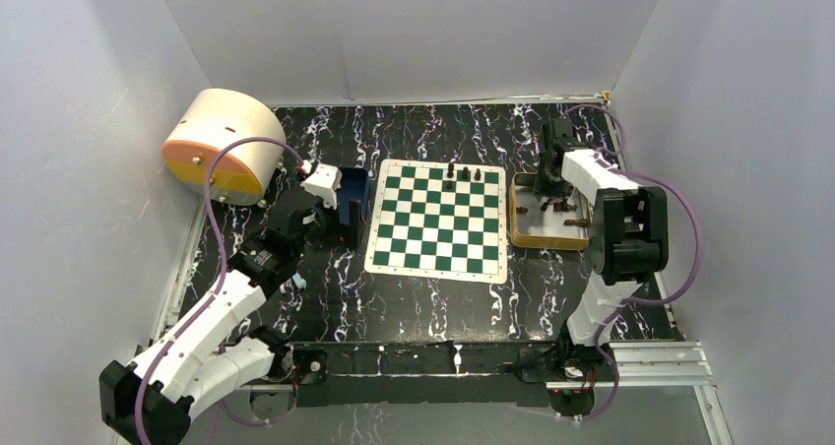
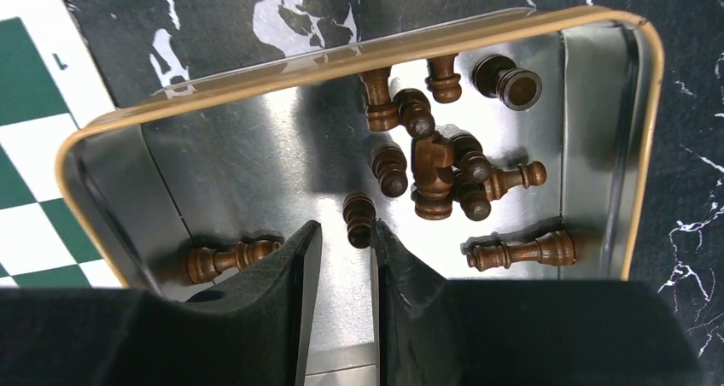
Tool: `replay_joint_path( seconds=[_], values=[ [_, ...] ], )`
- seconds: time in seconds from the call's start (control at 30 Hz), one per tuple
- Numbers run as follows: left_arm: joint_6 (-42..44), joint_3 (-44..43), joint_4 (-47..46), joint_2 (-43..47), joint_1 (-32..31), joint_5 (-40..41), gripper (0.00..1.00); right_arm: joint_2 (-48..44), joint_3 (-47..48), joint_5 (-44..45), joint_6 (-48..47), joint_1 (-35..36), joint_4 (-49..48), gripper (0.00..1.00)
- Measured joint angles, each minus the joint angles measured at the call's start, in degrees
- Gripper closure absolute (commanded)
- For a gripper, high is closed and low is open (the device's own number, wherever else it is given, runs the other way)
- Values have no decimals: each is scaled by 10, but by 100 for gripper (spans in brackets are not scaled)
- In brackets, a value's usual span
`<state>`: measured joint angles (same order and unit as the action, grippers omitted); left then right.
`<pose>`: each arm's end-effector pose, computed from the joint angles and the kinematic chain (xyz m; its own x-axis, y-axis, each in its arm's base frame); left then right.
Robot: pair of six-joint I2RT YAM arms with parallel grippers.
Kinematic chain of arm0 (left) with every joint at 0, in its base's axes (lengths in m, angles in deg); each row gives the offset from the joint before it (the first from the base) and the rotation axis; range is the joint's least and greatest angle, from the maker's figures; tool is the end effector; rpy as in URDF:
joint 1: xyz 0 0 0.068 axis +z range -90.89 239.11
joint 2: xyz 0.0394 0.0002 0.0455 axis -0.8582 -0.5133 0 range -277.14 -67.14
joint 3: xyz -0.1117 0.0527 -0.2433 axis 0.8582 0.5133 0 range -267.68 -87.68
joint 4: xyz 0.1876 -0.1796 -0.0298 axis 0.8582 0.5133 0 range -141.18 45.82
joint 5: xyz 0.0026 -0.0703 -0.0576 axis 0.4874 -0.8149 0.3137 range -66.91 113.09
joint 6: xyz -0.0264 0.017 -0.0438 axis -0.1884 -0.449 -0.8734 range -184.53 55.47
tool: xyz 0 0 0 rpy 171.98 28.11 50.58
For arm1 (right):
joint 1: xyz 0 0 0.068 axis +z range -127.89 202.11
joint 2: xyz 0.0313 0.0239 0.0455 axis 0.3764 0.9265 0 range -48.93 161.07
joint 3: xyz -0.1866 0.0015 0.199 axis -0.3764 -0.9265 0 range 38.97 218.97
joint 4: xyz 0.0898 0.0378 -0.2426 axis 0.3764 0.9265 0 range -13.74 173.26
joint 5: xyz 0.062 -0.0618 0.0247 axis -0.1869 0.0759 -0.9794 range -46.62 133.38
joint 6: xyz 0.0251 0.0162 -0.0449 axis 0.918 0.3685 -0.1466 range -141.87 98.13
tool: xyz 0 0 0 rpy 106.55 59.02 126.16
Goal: Set up the chess pieces on the board
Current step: Pick up the chess piece from the storage box.
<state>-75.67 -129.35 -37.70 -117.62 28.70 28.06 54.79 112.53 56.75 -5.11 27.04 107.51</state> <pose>0.1781 -0.1008 0.2974 -0.4049 0.0145 -0.9142 0.3639 0.9198 -0.1466 0.3758 0.0242 0.2033 -0.8300 0.2100 -0.5168 0.2777 0.9590 -0.0564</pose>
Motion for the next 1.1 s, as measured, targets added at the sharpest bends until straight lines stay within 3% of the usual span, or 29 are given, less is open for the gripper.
replay_joint_path(
  seconds=[0.23, 0.73, 1.1],
  values=[
    [0, 0, 0, -1, 0, 0, 6, 17, -3, 6, 4, -1, 0, 64],
    [0, 0, 0, -5, 0, 0, 6, 18, -22, 4, 11, -3, -2, 77],
    [0, 0, 0, -7, 0, 0, 6, 18, -12, 4, 13, -3, 12, 79]
  ],
)
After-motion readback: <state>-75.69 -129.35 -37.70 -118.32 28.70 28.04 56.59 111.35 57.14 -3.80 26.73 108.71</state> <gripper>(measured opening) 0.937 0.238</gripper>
